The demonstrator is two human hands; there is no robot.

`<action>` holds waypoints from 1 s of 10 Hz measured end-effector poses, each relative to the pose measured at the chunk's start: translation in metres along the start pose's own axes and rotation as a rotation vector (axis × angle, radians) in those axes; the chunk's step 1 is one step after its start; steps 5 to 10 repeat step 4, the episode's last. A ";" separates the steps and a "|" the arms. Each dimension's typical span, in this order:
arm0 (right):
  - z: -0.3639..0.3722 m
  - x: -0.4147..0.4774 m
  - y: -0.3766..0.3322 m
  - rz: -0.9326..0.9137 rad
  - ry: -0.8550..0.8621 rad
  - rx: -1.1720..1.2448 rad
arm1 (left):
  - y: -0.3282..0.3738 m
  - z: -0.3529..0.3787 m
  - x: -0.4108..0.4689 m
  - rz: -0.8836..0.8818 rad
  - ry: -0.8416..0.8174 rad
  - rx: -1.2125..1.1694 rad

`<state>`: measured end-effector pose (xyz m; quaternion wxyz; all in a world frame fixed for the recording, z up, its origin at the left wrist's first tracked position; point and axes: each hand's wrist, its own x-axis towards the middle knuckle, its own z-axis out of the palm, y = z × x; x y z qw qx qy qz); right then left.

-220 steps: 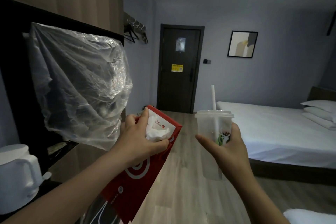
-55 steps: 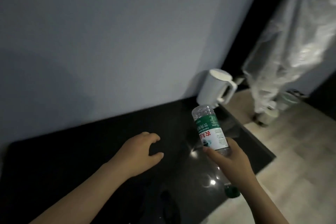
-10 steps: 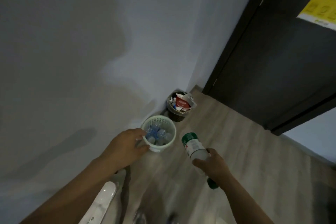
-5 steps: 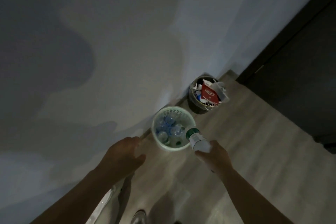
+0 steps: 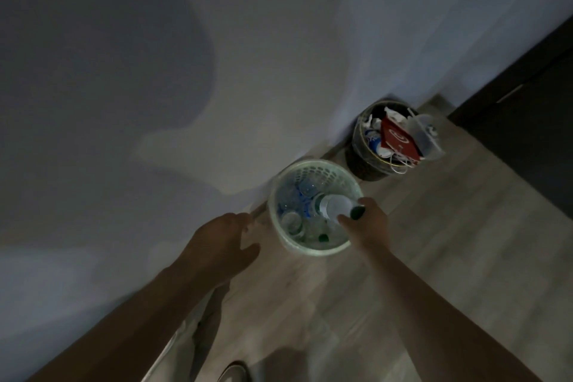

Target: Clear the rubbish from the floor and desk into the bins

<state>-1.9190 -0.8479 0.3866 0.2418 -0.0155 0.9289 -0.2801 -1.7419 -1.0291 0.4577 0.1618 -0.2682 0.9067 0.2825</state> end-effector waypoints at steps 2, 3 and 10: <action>0.009 0.011 0.003 -0.039 0.124 0.118 | 0.001 -0.005 0.007 0.054 0.076 0.035; 0.021 0.024 0.008 -0.067 0.100 0.053 | -0.003 -0.002 0.011 0.057 0.102 0.031; 0.032 0.029 0.008 -0.034 -0.027 0.092 | -0.007 0.001 0.016 0.021 0.047 0.050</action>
